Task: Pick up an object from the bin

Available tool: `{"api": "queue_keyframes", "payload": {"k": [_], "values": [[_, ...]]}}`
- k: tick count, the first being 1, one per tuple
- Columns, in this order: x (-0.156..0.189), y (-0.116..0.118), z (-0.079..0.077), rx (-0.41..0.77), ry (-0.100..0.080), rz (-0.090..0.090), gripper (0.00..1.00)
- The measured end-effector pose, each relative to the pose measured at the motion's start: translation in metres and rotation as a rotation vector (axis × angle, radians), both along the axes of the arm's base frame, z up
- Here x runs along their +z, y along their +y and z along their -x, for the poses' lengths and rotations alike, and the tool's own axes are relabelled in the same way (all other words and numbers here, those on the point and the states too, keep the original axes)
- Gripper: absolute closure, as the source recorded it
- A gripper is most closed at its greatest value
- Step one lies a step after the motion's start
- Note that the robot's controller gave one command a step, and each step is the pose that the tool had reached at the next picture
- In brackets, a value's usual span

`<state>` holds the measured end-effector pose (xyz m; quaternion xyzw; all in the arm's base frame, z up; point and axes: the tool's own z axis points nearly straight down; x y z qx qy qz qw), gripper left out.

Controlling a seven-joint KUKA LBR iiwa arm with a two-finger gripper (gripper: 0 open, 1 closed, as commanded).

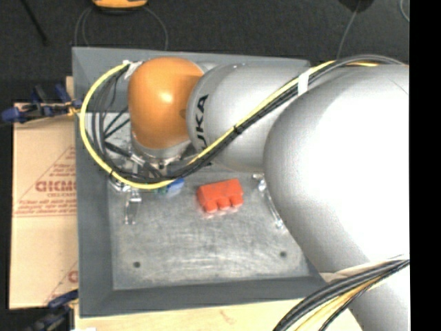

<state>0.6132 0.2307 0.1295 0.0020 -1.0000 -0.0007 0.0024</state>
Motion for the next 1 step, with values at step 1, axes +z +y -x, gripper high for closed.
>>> {"api": "queue_keyframes", "payload": {"k": [1], "values": [[-0.0578,-0.0242,-0.0362,0.068,-0.019,-0.001,0.00]]}}
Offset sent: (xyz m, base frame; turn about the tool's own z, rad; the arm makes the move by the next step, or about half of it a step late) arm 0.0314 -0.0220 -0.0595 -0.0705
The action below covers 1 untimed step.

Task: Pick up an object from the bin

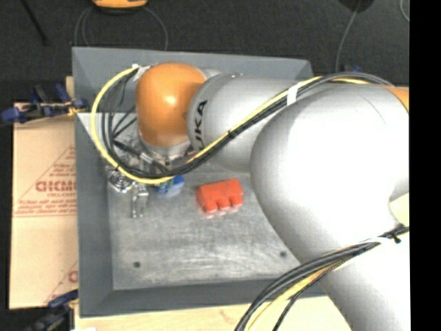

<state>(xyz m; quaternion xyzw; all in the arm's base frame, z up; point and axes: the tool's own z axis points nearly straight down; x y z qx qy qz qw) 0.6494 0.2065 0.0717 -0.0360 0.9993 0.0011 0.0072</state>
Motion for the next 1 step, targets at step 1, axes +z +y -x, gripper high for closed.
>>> {"api": "queue_keyframes", "payload": {"k": [1], "values": [[0.0039,0.0018,0.0003,-0.002,0.000,-0.003,1.00]]}}
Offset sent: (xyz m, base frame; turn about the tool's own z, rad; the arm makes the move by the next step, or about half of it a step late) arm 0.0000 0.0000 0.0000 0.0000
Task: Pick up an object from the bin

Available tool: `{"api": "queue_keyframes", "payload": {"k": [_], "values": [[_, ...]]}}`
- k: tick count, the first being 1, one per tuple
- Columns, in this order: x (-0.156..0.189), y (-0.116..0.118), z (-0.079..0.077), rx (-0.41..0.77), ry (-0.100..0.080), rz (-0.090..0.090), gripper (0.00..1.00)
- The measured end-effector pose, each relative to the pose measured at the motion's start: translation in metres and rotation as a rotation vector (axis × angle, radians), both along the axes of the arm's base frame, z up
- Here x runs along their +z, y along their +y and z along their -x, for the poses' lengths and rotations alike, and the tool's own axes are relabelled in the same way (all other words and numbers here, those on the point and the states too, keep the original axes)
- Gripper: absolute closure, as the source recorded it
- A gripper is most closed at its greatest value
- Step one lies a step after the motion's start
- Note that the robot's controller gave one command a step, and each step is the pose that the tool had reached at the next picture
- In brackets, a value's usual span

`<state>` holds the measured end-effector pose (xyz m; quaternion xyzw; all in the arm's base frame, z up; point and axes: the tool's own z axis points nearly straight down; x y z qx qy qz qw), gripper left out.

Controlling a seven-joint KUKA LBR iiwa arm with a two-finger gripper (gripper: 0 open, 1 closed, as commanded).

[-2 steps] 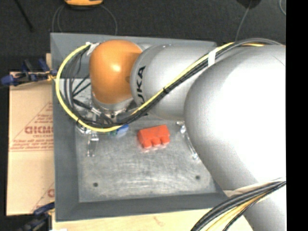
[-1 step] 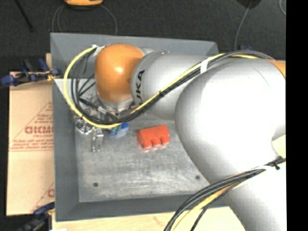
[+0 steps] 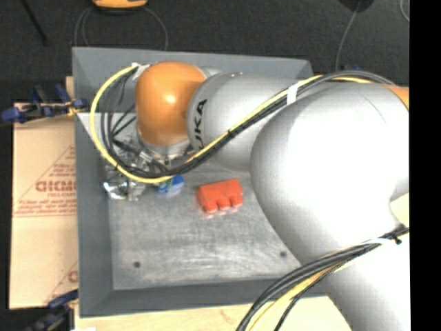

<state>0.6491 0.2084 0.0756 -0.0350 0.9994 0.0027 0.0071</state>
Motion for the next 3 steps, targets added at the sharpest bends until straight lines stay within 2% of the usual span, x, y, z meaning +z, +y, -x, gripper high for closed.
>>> {"api": "queue_keyframes", "payload": {"k": [1,2,3], "values": [[0.125,-0.012,0.008,0.022,0.000,0.004,1.00],[0.119,-0.011,0.010,0.021,0.010,0.004,0.00],[0.007,-0.104,0.028,0.103,0.019,0.010,0.00]]}}
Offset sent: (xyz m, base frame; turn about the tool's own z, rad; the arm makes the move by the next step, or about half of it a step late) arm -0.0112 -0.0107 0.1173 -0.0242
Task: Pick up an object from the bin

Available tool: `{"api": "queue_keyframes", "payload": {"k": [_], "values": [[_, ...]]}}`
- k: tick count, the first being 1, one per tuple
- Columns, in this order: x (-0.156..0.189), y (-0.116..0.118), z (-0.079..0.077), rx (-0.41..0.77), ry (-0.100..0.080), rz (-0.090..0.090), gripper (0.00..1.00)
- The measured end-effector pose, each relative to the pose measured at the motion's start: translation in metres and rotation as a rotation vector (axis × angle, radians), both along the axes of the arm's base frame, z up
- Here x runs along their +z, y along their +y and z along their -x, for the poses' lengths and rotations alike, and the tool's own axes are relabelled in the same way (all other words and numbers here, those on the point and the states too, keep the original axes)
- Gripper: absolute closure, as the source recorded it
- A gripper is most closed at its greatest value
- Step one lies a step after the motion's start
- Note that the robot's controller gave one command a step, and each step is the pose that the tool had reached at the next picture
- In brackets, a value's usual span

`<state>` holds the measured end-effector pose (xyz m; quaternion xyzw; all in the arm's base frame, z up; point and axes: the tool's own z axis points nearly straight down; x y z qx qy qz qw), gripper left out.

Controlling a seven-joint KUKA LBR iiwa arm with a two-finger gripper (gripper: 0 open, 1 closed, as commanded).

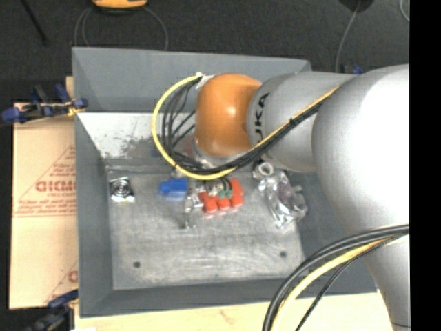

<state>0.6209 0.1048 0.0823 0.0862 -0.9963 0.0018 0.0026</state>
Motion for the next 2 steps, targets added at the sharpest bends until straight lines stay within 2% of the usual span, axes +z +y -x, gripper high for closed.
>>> {"api": "queue_keyframes", "payload": {"k": [1,2], "values": [[0.005,0.005,-0.002,0.002,-0.008,-0.006,1.00],[0.172,0.014,0.001,0.127,-0.018,-0.004,1.00]]}}
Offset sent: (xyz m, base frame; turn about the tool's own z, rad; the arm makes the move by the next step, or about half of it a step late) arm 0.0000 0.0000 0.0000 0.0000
